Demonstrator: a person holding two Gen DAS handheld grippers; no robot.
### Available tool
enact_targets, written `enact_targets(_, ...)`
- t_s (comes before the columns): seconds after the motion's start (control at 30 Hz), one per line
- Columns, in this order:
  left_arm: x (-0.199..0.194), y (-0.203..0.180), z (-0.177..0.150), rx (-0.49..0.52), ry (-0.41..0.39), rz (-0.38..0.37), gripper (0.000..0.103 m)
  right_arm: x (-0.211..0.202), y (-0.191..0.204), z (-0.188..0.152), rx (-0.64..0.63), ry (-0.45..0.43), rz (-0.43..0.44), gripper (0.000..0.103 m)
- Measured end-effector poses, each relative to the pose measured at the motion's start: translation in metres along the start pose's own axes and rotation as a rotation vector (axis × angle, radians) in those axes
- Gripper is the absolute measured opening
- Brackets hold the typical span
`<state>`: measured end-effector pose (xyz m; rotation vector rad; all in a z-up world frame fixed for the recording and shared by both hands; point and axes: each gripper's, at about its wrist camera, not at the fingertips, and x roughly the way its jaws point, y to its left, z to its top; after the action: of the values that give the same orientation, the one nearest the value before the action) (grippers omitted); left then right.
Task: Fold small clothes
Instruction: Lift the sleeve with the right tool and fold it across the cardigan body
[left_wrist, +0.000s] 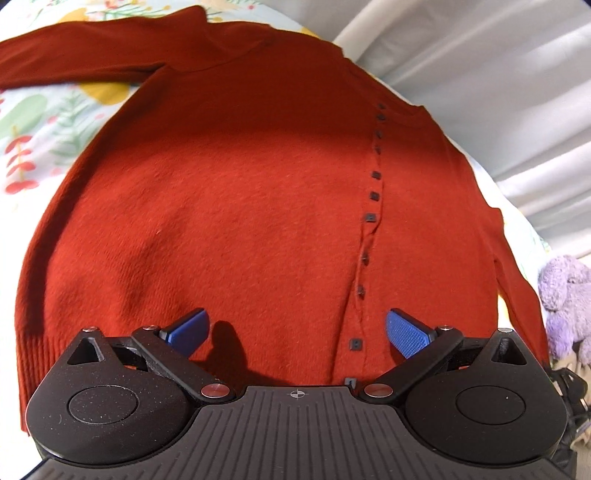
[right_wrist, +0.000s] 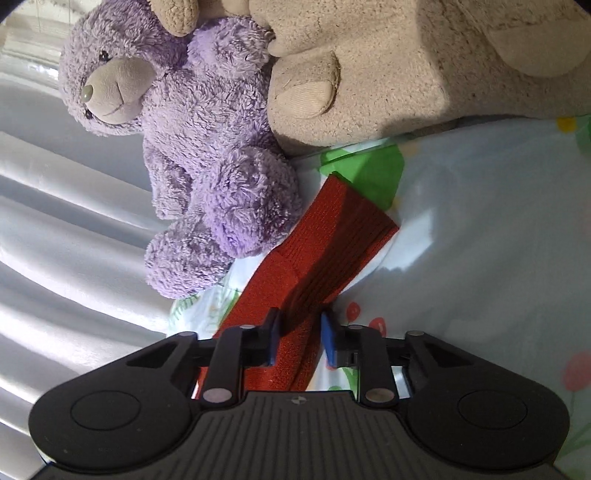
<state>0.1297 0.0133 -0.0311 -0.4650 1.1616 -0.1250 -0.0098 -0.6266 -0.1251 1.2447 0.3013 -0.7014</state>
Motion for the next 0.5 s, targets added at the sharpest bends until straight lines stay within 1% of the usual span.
enact_targets(0.03, 0.0, -0.001, 0.002, 0.003, -0.005, -0.007, 0.103, 0.002, 0.004, -0.001, -0.042, -0.004, -0.021, 0.008)
enact_targets(0.1, 0.0, -0.002, 0.006, 0.018, -0.012, -0.022, 0.103, 0.0, 0.02, -0.005, -0.138, -0.034, -0.053, 0.007)
enact_targets(0.13, -0.001, -0.005, 0.009, 0.033, -0.014, -0.026, 0.103, -0.005, 0.032, -0.01, -0.199, -0.057, -0.059, 0.007)
enact_targets(0.17, 0.0, -0.008, 0.012, 0.054, -0.017, -0.029, 0.103, -0.012, 0.047, -0.017, -0.264, -0.08, -0.039, 0.007)
enact_targets(0.23, -0.001, -0.019, 0.02, 0.113, -0.038, -0.04, 0.103, -0.029, 0.085, -0.038, -0.409, -0.092, 0.064, 0.007)
enact_targets(0.3, -0.002, -0.031, 0.028, 0.16, -0.078, -0.055, 0.103, -0.045, 0.128, -0.073, -0.589, -0.055, 0.212, 0.007)
enact_targets(0.37, 0.0, -0.042, 0.038, 0.189, -0.114, -0.101, 0.103, -0.059, 0.166, -0.119, -0.761, 0.047, 0.39, 0.007)
enact_targets(0.43, 0.008, -0.051, 0.049, 0.196, -0.119, -0.188, 0.103, -0.069, 0.191, -0.167, -0.903, 0.178, 0.551, 0.007)
enact_targets(0.47, 0.013, -0.053, 0.055, 0.196, -0.11, -0.235, 0.103, -0.071, 0.198, -0.19, -0.956, 0.248, 0.613, 0.008)
enact_targets(0.5, 0.02, -0.053, 0.061, 0.193, -0.095, -0.274, 0.103, -0.072, 0.203, -0.209, -1.003, 0.315, 0.652, 0.011)
